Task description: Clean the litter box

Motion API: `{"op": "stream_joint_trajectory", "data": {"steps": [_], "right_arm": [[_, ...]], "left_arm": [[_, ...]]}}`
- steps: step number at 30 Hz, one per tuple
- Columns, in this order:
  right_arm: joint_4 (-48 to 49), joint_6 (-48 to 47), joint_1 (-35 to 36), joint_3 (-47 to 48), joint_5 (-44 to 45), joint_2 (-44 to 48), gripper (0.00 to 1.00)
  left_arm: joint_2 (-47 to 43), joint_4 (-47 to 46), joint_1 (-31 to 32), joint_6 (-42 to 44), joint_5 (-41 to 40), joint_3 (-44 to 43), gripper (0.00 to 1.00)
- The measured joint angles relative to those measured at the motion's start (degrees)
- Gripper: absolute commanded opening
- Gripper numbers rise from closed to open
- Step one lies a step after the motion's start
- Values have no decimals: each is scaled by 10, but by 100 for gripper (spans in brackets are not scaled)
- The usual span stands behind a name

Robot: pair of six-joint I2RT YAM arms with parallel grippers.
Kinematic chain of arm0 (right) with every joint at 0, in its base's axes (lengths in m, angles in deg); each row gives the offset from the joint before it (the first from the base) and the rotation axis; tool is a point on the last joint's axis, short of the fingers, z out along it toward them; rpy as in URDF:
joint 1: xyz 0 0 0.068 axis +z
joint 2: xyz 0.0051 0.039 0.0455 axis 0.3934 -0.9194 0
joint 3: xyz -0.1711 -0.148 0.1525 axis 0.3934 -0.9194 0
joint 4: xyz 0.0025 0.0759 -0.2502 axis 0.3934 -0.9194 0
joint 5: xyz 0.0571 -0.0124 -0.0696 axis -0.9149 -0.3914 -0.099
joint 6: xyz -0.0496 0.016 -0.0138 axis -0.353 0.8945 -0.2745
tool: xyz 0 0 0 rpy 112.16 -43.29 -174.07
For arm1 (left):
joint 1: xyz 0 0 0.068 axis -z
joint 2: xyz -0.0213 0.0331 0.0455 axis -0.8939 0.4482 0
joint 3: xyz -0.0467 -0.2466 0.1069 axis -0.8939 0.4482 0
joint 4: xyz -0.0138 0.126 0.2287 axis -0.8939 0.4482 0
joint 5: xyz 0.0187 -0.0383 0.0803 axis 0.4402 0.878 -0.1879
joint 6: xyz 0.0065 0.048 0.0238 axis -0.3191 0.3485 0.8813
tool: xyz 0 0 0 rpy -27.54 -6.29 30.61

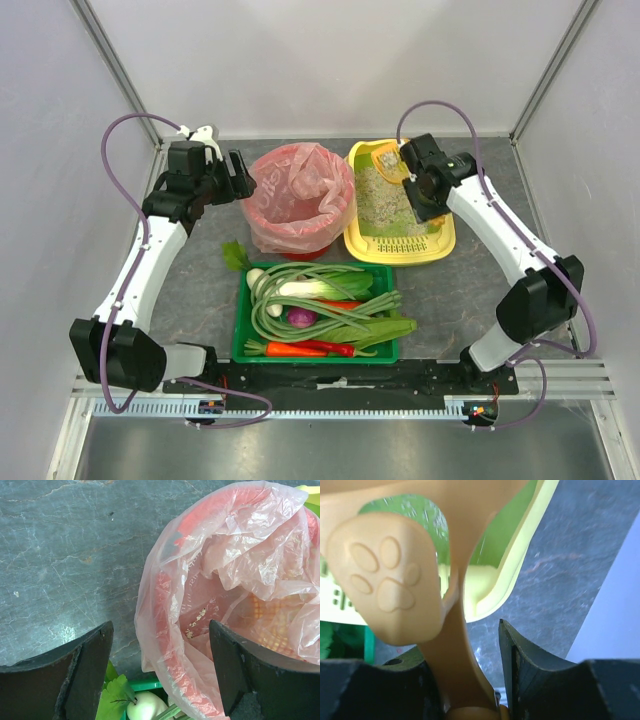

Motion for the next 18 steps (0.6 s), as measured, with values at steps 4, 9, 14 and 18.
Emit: {"op": "stream_joint_trajectory", "data": {"steps": [4, 9, 14, 18], "right_arm": [[0, -3, 37, 63, 44, 0, 0], [5, -20, 89, 117, 99, -2, 0], [15, -49, 134, 161, 141, -21, 0], [24, -75, 166, 198, 168, -63, 0]], "left_arm": [[1, 0, 0, 0, 0, 0, 83], [2, 0, 0, 0, 0, 0, 84], [2, 0, 0, 0, 0, 0, 83], [2, 0, 0, 0, 0, 1, 83]]}}
